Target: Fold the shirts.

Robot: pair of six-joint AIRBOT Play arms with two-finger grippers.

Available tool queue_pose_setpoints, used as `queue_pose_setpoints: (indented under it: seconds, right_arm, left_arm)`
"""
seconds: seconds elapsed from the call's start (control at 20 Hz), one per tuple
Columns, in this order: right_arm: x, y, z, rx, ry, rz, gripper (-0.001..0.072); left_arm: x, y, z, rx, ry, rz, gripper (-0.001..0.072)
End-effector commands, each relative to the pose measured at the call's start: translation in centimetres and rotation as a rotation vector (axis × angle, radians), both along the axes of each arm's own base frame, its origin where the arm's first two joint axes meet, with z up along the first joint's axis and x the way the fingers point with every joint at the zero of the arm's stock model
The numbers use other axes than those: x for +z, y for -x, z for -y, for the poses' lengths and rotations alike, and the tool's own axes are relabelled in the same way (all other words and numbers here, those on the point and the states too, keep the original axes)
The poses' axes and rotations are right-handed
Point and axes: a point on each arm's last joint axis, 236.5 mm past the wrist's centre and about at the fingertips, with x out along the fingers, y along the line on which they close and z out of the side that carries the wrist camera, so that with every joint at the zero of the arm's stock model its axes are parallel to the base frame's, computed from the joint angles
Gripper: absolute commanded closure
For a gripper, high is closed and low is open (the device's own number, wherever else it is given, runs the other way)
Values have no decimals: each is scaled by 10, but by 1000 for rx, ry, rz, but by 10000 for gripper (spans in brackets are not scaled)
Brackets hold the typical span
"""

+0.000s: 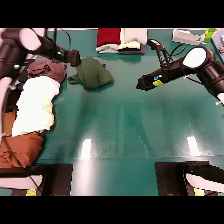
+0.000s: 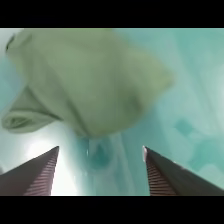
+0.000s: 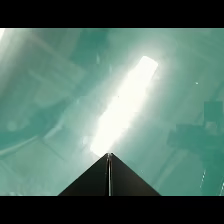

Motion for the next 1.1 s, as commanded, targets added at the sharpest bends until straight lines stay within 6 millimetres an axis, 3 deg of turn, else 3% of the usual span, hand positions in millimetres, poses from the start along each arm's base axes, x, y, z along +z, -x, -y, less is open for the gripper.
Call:
queue_pose_setpoints:
  seconds: [0.0,0.1,0.2,0.3,0.45,0.5,0.55,0.6,0.65,0.75,0.9,1.05]
  right_arm:
    - [-1,2,0,3,2,-7,693]
    - [-1,1,0,2,2,-6,693]
    - [-1,1,0,2,1,-5,693]
    - [-1,1,-1,3,1,-5,693]
    - [-1,2,-1,3,1,-5,693]
    - [-1,2,-1,4,1,-5,693]
    - [0,2,-1,5,1,-5,693]
    - [3,2,-1,8,1,-3,693]
    - [9,3,-1,15,0,5,693]
    - [34,0,-1,30,0,45,693]
    - [90,-11,12,9,32,186,693]
    - [155,-25,43,-118,82,367,693]
  left_arm:
    - [-93,-28,-2,48,21,-160,87]
    - [-138,-36,6,56,44,-219,87]
    - [-165,-45,17,70,93,-241,87]
    - [-177,-53,28,82,142,-235,88]
    - [-173,-62,33,96,184,-202,90]
    - [-169,-63,33,96,186,-193,179]
    - [-164,-64,33,89,184,-186,424]
    - [-155,-65,33,69,176,-170,616]
    - [-139,-68,33,31,155,-137,682]
    - [-86,-76,25,8,109,-36,683]
    - [46,-70,4,5,62,223,684]
    - [179,-13,-9,-18,73,469,684]
